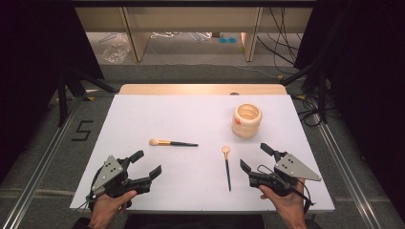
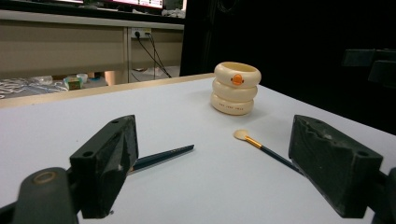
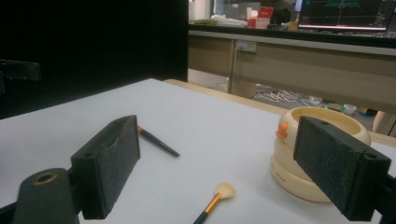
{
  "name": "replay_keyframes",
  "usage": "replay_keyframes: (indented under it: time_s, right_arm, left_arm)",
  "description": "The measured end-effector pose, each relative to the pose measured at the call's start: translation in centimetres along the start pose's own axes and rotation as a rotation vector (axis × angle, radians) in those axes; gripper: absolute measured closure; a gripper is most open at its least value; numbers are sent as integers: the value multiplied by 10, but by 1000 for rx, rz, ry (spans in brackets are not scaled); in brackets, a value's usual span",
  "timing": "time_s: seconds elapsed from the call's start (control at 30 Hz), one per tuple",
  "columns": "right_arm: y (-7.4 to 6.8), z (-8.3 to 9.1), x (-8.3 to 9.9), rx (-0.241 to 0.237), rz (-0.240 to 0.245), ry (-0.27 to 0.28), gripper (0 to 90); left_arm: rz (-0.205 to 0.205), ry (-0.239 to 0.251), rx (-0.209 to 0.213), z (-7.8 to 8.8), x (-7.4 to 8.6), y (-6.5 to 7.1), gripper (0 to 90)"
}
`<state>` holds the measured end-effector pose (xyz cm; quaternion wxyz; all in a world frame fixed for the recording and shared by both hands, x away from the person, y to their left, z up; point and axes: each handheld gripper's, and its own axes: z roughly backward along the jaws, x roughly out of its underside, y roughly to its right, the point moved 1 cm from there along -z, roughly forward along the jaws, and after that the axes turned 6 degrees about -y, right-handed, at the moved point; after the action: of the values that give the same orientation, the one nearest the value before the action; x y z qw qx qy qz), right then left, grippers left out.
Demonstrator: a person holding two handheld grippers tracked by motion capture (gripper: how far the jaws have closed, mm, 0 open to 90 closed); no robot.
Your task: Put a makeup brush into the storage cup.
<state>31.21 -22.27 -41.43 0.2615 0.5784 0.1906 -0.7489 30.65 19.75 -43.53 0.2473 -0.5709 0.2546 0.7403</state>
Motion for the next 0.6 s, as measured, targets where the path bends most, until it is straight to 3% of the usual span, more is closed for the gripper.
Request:
replay_keyframes:
  time_s: [0.47,0.6]
  right_arm:
    - [0,0,0,2,3,-7,157]
    - [0,-1,0,0,5,-6,157]
  left_arm:
    - [-2,-6,2,0,0,0,158]
    - [-13,-7,32,-3,0,0,159]
